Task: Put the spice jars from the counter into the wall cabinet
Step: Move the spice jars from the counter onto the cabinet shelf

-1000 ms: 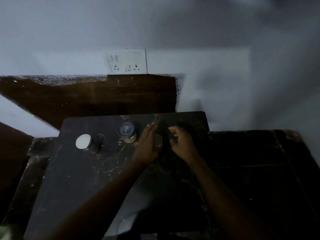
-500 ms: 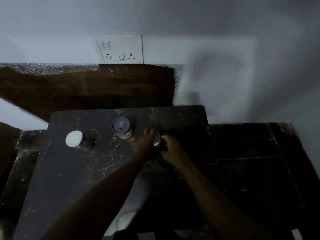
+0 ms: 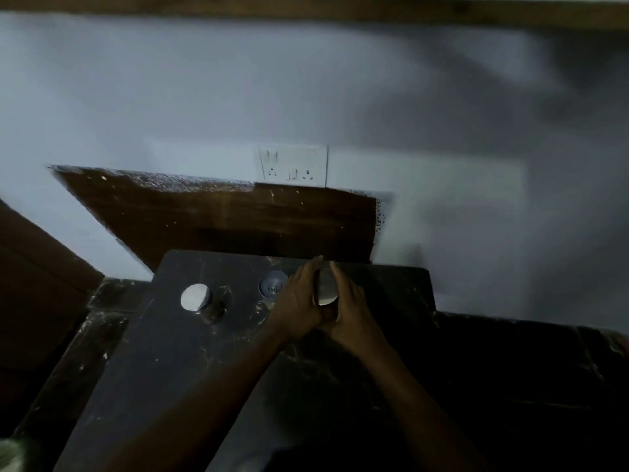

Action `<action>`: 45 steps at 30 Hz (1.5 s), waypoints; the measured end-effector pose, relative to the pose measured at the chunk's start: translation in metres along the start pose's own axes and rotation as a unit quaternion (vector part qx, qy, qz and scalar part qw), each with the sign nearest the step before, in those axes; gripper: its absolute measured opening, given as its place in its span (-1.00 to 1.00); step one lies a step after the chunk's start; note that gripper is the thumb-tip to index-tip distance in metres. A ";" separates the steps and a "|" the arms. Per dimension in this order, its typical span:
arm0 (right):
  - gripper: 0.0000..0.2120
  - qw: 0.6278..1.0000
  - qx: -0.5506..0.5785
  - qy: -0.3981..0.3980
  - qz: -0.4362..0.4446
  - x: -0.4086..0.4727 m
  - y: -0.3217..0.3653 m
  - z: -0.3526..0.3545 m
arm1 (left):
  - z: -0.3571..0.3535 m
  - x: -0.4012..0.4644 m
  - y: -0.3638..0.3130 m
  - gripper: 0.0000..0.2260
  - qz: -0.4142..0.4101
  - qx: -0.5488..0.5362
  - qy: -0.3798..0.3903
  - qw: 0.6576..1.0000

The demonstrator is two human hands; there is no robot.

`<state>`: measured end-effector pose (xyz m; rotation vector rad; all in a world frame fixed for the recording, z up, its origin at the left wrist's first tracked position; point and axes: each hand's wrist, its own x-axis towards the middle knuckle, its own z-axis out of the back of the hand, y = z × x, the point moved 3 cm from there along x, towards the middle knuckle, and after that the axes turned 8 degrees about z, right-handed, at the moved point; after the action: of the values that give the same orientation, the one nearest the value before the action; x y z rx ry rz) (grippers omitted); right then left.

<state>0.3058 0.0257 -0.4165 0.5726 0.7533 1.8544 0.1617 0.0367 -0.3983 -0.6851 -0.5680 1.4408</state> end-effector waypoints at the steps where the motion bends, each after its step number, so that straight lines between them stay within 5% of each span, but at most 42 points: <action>1: 0.04 1.000 0.009 -0.016 0.019 0.003 0.012 0.007 | 0.013 -0.002 -0.006 -0.08 -0.009 -0.015 -0.014 1.000; 6: 0.03 0.994 0.030 -0.073 0.077 0.021 0.076 0.043 | 0.096 -0.017 -0.034 -0.01 -0.049 -0.154 -0.046 0.986; 13: -0.05 0.972 0.111 -0.141 0.151 0.050 0.196 0.127 | 0.213 -0.035 -0.070 -0.21 -0.134 -0.257 -0.026 0.957; 20: -0.18 0.960 0.138 -0.106 0.221 0.058 0.299 0.209 | 0.277 -0.038 -0.116 -0.31 -0.205 -0.291 -0.033 0.934; 31: -0.40 0.950 0.036 -0.209 0.227 0.047 0.334 0.249 | 0.277 -0.033 -0.178 -0.14 -0.257 -0.241 -0.249 0.902; 34: -0.39 0.943 0.035 -0.233 0.234 0.046 0.334 0.264 | 0.275 -0.031 -0.193 -0.12 -0.261 -0.244 -0.237 0.903; 39: -0.38 0.945 0.046 -0.213 0.245 0.045 0.334 0.284 | 0.275 -0.027 -0.201 -0.27 -0.274 -0.311 -0.110 0.903; 45: -0.57 0.942 0.057 -0.204 0.261 0.050 0.341 0.314 | 0.281 -0.012 -0.226 -0.25 -0.266 -0.302 -0.138 0.905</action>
<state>0.2862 0.0474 0.0484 1.2856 0.4531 2.0693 0.1153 0.0465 -0.0400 -0.7280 -1.3491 0.8350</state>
